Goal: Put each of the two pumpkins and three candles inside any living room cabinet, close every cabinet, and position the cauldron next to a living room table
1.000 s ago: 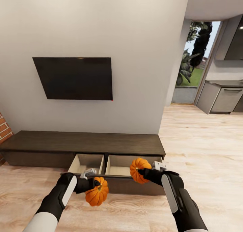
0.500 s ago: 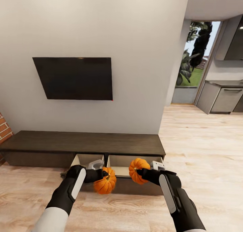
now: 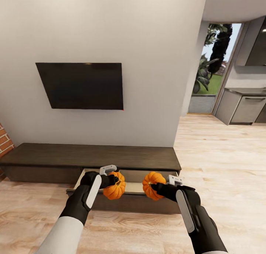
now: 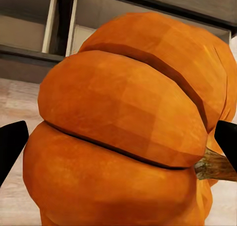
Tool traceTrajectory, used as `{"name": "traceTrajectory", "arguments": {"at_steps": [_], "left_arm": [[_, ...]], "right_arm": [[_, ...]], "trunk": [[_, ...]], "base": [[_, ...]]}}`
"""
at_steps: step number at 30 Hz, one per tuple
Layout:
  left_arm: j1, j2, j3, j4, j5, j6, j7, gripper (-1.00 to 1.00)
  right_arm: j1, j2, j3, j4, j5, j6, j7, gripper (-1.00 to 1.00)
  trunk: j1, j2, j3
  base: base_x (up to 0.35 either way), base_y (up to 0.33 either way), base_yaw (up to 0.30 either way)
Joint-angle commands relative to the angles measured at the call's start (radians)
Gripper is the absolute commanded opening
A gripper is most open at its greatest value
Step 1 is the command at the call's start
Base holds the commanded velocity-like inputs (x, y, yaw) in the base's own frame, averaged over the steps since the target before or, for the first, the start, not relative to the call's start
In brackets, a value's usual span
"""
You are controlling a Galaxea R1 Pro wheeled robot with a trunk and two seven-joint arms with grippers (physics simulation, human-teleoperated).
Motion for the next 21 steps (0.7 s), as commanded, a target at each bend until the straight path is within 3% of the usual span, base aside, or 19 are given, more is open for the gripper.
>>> {"name": "traceTrajectory", "arguments": {"at_steps": [1, 5, 13, 21], "left_arm": [[0.0, 0.001, 0.0, 0.0, 0.0, -0.002, 0.003, -1.0], [0.0, 0.0, -0.001, 0.003, -0.002, -0.006, 0.008, -1.0], [0.0, 0.001, -0.001, 0.005, -0.003, -0.011, 0.008, -1.0], [0.0, 0.002, -0.001, 0.006, -0.002, -0.032, 0.009, -1.0]], "right_arm": [[0.0, 0.002, 0.0, -0.009, -0.001, 0.001, -0.002, -1.0], [-0.001, 0.002, -0.001, -0.019, -0.001, 0.014, -0.001, -1.0], [0.0, 0.005, 0.0, -0.02, -0.001, 0.016, -0.002, -1.0], [0.0, 0.006, 0.001, -0.021, -0.001, 0.016, -0.002, -1.0]], "trunk": [[0.0, 0.0, 0.0], [0.0, 0.0, 0.0], [0.0, 0.0, 0.0], [0.0, 0.0, 0.0]], "base": [[0.016, 0.0, 0.0], [0.166, 0.0, -0.013], [0.25, 0.0, -0.179], [0.205, -0.044, -0.021]]}}
